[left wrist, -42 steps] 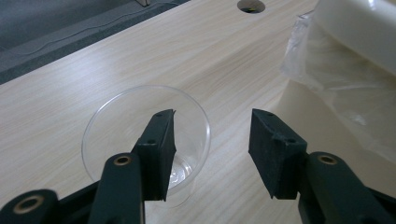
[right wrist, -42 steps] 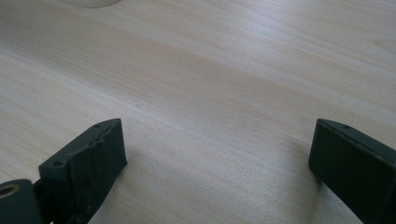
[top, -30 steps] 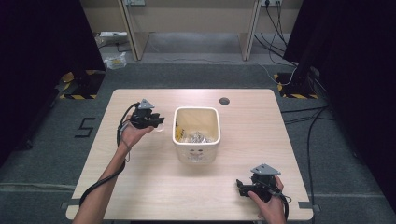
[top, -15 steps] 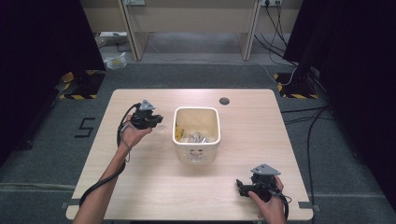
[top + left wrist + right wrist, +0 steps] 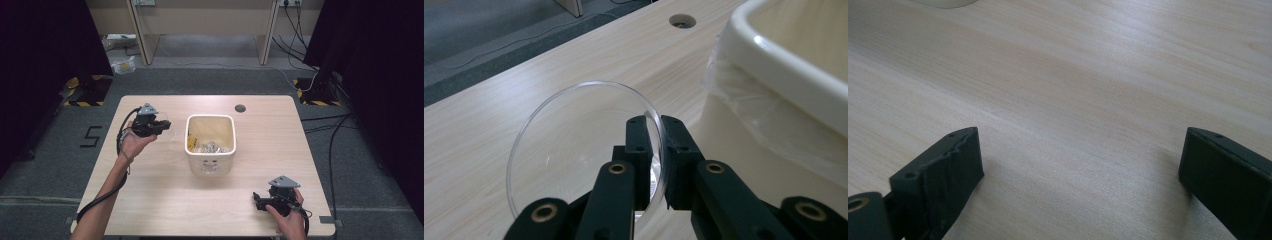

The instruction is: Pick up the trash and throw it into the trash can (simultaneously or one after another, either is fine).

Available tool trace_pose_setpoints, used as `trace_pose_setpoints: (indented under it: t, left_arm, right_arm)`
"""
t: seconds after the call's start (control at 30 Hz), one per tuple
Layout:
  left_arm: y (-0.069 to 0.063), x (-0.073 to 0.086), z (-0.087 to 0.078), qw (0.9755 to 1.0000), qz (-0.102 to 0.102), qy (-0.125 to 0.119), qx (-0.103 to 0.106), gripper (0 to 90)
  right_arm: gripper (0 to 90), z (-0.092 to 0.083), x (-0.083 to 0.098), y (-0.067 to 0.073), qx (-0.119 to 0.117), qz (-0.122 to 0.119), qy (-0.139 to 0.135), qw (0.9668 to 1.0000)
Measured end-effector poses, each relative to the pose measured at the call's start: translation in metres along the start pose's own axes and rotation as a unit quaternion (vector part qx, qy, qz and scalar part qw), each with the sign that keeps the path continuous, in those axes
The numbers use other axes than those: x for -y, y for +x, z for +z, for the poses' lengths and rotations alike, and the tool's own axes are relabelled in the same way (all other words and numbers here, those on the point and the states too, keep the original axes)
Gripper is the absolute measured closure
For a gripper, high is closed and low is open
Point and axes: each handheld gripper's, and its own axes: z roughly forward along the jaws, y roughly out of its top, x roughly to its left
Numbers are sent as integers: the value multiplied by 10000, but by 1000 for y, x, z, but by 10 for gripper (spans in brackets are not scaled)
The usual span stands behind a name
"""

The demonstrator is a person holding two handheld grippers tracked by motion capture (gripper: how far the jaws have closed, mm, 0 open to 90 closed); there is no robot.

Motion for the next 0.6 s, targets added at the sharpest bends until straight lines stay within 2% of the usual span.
trace_pose_setpoints:
  t: [0.27,0.6]
  left_arm:
    - [-7,-11,-29,9997,132,-213,62,821]
    - [-9,-12,-48,9992,202,-336,69,821]
  right_arm:
    - [43,0,0,0,-2,1,1,10000]
    - [43,0,0,0,0,0,0,10000]
